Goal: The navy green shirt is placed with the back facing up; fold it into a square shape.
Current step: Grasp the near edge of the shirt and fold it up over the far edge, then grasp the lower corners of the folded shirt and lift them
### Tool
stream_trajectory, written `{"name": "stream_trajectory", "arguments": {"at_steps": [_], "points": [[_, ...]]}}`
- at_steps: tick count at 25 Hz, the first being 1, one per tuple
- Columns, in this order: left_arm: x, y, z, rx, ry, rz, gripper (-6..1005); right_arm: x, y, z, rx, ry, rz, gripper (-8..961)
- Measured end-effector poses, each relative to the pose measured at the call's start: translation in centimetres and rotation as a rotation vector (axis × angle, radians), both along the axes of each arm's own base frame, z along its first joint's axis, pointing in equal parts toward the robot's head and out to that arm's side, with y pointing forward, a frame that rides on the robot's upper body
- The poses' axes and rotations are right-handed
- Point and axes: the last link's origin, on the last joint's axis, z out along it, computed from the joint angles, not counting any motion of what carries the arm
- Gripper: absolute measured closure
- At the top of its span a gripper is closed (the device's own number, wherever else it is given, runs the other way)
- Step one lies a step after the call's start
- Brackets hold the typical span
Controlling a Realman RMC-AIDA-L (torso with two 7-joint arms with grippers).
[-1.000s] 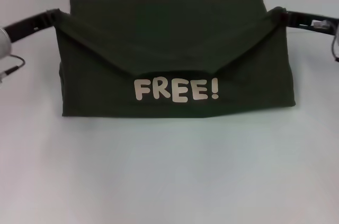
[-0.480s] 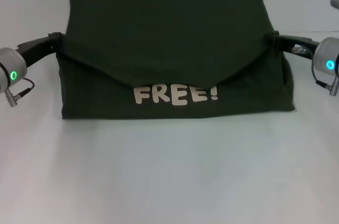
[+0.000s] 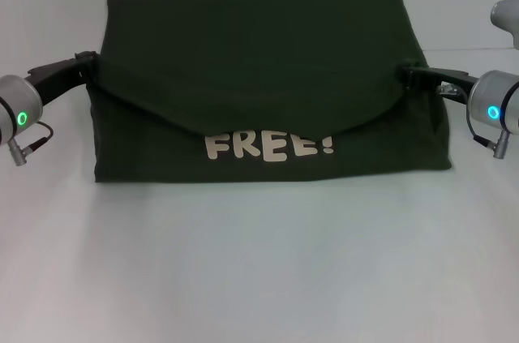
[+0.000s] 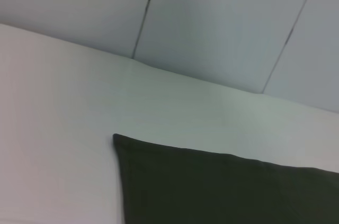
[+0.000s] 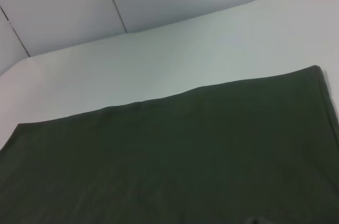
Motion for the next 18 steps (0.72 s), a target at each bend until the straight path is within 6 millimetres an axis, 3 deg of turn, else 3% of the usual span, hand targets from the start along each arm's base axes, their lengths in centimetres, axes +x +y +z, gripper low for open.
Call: {"name": "stream_trajectory", "arguments": {"at_steps": [4,6,8,18], "points": [[0.0,0.0,0.0,-0.005,0.015,-0.005,959,-0.1,0.1,0.1,-0.002,-0.007,0.011,868],[-0.1,0.0,0.3,0.007,0.015,-0.001,951,-0.2,0.2,0.4,0.001,-0.016,0.018,799],[-0.4,-0.1,0.6,0.020,0.006,0.010,777,-0.2,0.4,0.8,0.012,-0.022,0.022,729],[-1.9,-1.9,3.3,0.074,-0.146,0.015,366,-0.5,1.1,3.8,0.062,0.007,0.049,332]]}}
